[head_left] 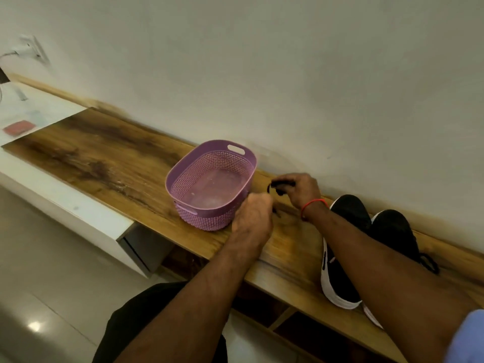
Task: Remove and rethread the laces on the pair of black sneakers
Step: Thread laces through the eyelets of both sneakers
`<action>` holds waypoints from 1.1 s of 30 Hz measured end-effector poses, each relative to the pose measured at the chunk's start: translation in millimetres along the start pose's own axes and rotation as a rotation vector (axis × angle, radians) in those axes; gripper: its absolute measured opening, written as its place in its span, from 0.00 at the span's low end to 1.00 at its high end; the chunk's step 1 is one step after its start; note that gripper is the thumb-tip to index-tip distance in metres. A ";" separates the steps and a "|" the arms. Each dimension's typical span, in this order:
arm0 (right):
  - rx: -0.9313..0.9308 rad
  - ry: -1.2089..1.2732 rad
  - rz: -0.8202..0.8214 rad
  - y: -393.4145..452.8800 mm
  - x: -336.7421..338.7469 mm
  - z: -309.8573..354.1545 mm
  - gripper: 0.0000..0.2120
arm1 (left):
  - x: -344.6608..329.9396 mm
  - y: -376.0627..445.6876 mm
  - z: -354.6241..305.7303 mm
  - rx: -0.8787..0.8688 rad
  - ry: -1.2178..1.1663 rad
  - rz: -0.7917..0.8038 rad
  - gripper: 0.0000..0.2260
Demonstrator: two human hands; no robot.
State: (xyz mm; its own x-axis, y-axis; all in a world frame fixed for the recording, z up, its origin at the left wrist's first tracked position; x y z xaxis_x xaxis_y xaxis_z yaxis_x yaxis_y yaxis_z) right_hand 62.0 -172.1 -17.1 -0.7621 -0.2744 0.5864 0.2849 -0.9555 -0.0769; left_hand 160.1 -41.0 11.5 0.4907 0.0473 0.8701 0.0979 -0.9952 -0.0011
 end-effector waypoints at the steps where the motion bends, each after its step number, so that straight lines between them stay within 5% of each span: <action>1: 0.015 0.082 -0.015 2.0 3.4 12.3 0.12 | 18.8 -0.1 -2.7 -0.024 -0.025 -0.078 0.14; 5: 0.169 0.213 -0.030 8.5 7.8 73.1 0.12 | 90.9 -7.6 25.3 -0.039 -0.059 -0.425 0.13; 7: 0.242 0.158 0.009 10.0 -2.4 100.7 0.11 | 101.5 -5.1 58.0 0.022 -0.040 -0.451 0.14; 11: 0.288 -0.103 0.072 16.6 -32.0 128.6 0.11 | 99.1 6.6 94.2 0.101 0.017 -0.302 0.14; 15: 0.249 -0.598 0.250 22.9 -59.1 123.3 0.16 | 84.9 8.8 100.5 0.117 -0.026 -0.054 0.24; 18: 0.256 -0.726 0.280 18.3 -60.3 121.3 0.20 | 74.5 10.6 103.0 0.120 -0.071 -0.019 0.27; 24: 0.275 -0.634 0.250 8.5 -53.8 118.3 0.18 | 65.4 5.7 101.3 0.124 -0.030 0.011 0.23; 30: 0.331 -0.275 -0.032 -15.6 -14.0 108.5 0.12 | 62.7 -14.0 64.2 -0.136 0.063 -0.284 0.17; 33: 0.345 -0.313 -0.070 -38.5 14.2 87.8 0.18 | 50.9 -27.0 34.9 -0.161 0.278 -0.278 0.27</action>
State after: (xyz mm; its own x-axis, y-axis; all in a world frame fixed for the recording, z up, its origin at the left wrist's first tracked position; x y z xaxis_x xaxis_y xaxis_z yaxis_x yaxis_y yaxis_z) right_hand 91.2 -129.7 64.9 -0.5899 -0.1137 0.7995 0.4559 -0.8640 0.2135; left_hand 212.7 -8.8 38.6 0.2107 0.3126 0.9262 0.0458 -0.9496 0.3101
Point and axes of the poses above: each hand's wrist, its own y-axis towards the middle knuckle, its own x-axis out of the back of the hand, z = x × y, the point moved 2 cm from there along y, towards the middle knuckle, and after that the axes turned 13 degrees about -x, right-handed, at the moved point
